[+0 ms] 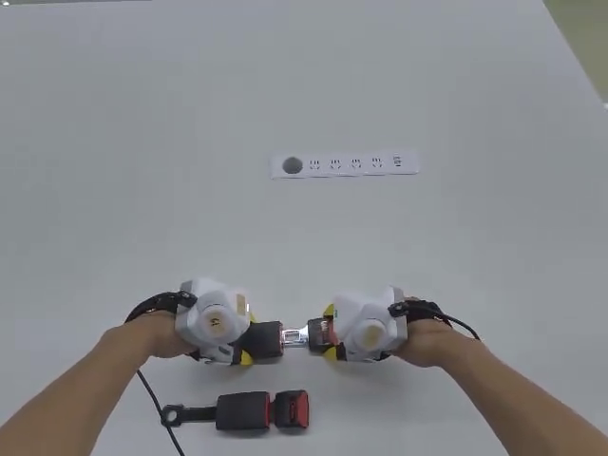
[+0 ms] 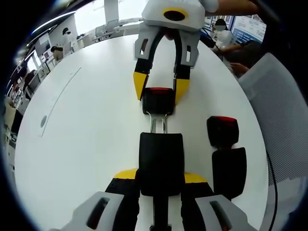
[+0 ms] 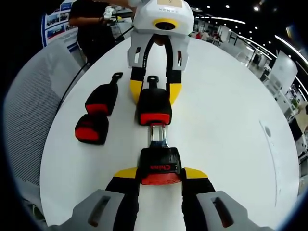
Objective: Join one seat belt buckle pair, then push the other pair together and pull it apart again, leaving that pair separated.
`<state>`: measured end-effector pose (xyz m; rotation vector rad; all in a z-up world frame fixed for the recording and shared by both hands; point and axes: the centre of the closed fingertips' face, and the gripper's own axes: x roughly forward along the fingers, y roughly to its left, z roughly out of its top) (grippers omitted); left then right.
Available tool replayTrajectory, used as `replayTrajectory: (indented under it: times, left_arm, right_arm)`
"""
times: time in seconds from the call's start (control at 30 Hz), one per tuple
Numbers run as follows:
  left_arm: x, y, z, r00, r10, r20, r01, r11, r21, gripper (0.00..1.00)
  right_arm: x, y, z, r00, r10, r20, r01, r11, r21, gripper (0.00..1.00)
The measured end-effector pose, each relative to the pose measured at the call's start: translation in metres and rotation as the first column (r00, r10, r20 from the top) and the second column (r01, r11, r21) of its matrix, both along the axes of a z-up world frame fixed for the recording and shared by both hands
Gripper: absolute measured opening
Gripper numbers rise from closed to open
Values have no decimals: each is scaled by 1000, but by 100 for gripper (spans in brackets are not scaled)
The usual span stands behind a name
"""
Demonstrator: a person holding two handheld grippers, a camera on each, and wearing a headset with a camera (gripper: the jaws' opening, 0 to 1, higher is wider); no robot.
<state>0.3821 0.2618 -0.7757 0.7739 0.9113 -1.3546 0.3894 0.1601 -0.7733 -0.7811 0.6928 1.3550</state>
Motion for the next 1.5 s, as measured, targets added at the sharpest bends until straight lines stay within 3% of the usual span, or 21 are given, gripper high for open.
replayTrajectory:
  times: [1.5]
  left_arm:
    - [0,0,0,1000,-17,9,17,1000,-8,34]
  right_arm:
    - [0,-52,-3,1000,-12,-9,12,999,-39,31]
